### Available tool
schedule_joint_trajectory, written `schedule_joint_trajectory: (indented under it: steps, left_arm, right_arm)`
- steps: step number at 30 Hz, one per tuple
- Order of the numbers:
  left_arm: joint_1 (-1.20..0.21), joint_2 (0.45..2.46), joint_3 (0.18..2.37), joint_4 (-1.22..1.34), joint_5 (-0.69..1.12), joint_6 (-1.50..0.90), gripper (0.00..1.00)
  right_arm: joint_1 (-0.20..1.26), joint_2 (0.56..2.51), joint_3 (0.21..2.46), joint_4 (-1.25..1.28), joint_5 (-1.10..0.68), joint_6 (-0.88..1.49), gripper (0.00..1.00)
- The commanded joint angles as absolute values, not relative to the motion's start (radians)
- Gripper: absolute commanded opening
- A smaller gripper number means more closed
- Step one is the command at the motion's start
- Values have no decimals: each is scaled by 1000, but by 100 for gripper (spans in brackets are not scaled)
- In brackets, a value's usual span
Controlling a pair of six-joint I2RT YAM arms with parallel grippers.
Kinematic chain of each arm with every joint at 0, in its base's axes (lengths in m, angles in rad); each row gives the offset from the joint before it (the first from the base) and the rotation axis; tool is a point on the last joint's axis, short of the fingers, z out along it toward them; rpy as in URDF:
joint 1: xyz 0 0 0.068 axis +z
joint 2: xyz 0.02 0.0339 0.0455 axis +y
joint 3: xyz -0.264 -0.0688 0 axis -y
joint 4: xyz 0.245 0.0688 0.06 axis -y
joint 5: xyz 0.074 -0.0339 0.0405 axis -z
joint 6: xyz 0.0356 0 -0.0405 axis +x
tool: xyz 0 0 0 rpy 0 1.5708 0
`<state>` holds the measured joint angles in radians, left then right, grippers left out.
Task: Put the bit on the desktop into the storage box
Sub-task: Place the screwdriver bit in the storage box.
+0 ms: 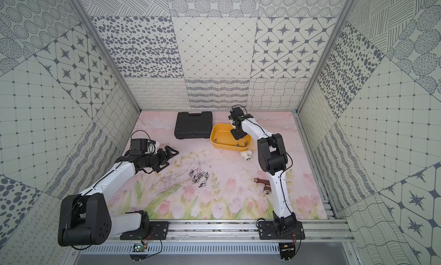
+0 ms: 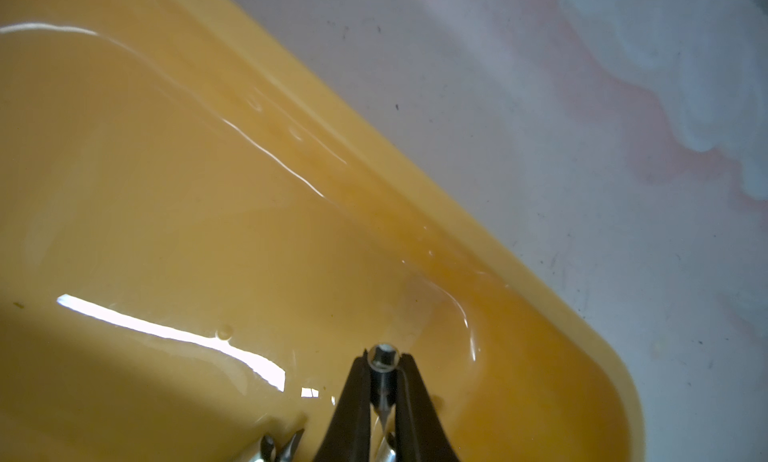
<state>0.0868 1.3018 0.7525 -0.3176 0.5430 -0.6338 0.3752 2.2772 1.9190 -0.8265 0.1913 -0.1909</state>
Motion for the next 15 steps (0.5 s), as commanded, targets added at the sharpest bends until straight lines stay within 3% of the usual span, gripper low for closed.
schedule_joint_trajectory:
  steps: [1,8,15]
  left_arm:
    - [89,1299,765,-291,583,-627,99]
    - [89,1291,764,-302,567,-622,99]
    - [79,1246,758,-327,537,-599,99]
  right_arm:
    - [372,2258,1932,-808,196,-192,17]
    - [373,2198,1908,-807,180,-192,38]
    - [373,2089,1854,-801,157,-184,52]
